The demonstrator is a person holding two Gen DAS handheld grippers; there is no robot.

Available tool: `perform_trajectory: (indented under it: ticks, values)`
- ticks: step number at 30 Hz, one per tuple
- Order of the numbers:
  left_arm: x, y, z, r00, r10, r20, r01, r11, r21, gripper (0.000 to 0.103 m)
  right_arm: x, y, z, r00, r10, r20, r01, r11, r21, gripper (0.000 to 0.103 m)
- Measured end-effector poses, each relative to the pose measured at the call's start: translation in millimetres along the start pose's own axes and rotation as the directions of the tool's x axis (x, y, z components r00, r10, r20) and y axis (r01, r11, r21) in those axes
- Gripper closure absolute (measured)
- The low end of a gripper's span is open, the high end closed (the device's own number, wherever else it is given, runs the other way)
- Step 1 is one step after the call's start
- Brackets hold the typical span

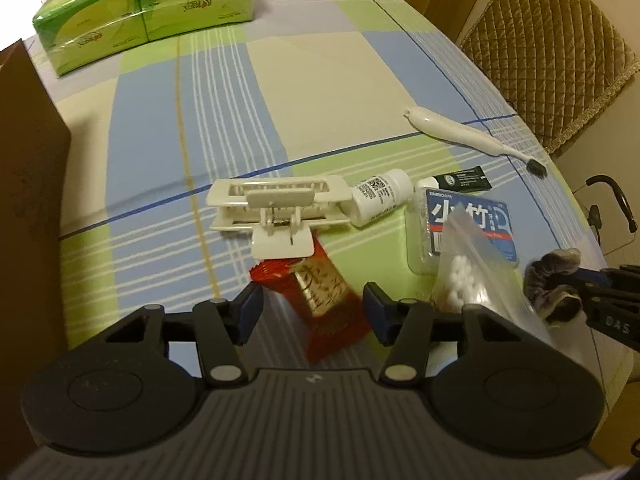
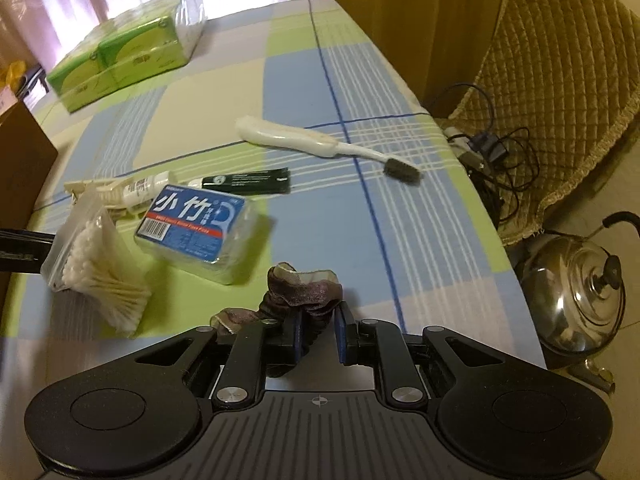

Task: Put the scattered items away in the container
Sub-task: 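Grasp the red candy packet with the left tool while the right tool grasps the brown scrunchie, then carry the candy packet and scrunchie over the brown box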

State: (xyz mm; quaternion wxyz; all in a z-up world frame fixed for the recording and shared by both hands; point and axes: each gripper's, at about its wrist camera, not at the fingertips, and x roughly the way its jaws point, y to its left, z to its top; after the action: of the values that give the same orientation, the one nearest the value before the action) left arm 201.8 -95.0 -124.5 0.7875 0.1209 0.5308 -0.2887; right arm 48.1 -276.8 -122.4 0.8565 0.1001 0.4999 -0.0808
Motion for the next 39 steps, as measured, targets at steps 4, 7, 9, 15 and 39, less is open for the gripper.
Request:
perform_trajectory:
  ticks: [4,7,9,15,39]
  values:
    - [5.7,-3.1,-2.1,1.0,0.015,0.004,-0.016,0.999,0.034,0.076,-3.6,-5.7,-0.8,0.999,0.038,0.007,-0.038,0.999,0.036,0.084]
    - [2.3,0.6,-7.1,1.0,0.016,0.003,-0.016,0.999,0.041,0.078,-7.1,-10.4,-1.0,0.996,0.089,0.0,-0.089,0.994,0.063,0.068]
    - [-1.1,4.1,-13.0,1.0,0.025,-0.003,-0.025,0.999,0.041,0.078,-11.7,-11.7,-1.7,0.996,0.091,0.015,-0.092,0.993,0.071,0.018]
    - [-16.7,9.7,-37.8,0.998,0.055,-0.041,-0.053,0.998,0.041,0.078,-20.9,-5.7,0.4,0.994,0.103,0.042,-0.104,0.994,0.029,0.015]
    - [-27.8,4.9,-56.2,1.0,0.012,-0.028,-0.011,0.999,0.034,0.081,4.3,28.8,-8.8,0.996,0.09,-0.021,-0.093,0.972,-0.214,0.071]
